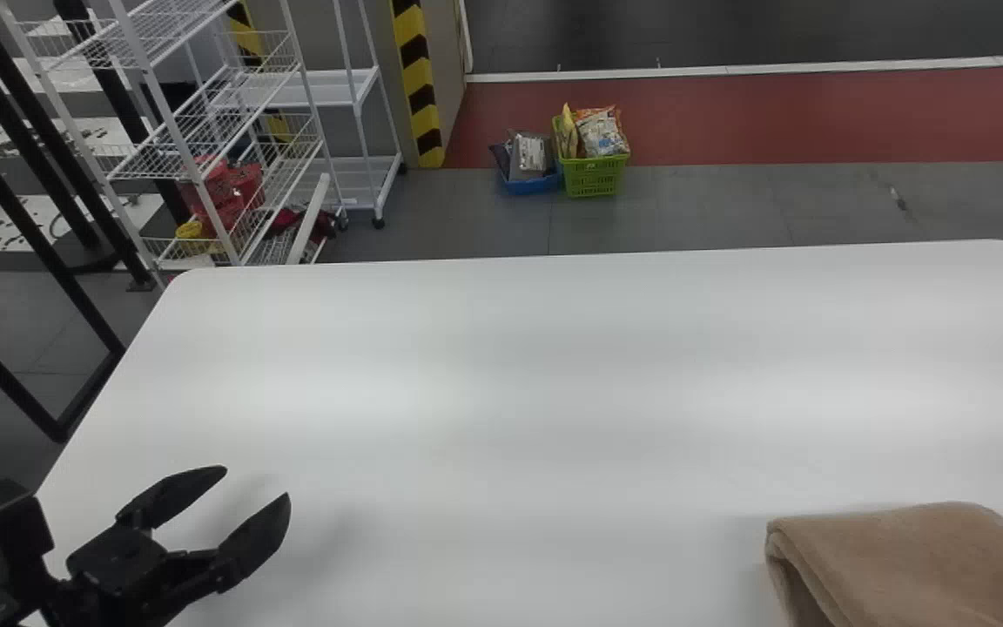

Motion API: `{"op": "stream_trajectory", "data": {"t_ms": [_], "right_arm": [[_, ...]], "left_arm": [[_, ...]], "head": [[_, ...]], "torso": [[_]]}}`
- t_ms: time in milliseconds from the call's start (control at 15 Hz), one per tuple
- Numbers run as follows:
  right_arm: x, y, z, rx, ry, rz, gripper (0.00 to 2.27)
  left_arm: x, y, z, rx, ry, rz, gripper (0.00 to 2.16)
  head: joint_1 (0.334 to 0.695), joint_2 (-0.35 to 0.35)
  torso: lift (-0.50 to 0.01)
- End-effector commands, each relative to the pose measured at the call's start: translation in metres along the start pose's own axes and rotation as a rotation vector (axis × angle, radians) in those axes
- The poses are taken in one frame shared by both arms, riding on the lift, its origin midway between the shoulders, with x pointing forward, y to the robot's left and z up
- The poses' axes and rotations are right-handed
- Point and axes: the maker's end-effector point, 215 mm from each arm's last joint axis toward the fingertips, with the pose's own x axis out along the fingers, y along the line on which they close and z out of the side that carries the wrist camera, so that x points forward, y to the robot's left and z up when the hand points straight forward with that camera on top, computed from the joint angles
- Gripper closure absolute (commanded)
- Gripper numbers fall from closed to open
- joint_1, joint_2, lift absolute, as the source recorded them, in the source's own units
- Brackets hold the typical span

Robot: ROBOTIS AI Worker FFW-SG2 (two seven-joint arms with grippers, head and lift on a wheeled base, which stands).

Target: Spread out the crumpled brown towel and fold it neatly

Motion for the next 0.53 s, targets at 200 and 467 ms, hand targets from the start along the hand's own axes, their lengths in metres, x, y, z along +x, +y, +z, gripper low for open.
{"op": "stream_trajectory", "data": {"t_ms": [200, 467], "right_arm": [[0.008, 0.008, -0.006, -0.003, 0.014, 0.027, 1.21], [0.018, 0.019, -0.014, -0.018, 0.039, 0.056, 1.21]], "left_arm": [[0.000, -0.001, 0.001, 0.003, -0.001, 0.000, 0.08], [0.000, 0.000, 0.001, 0.004, 0.000, 0.002, 0.08]], "head": [[0.695, 0.136], [0.695, 0.137]], "torso": [[-0.128], [-0.128]]}}
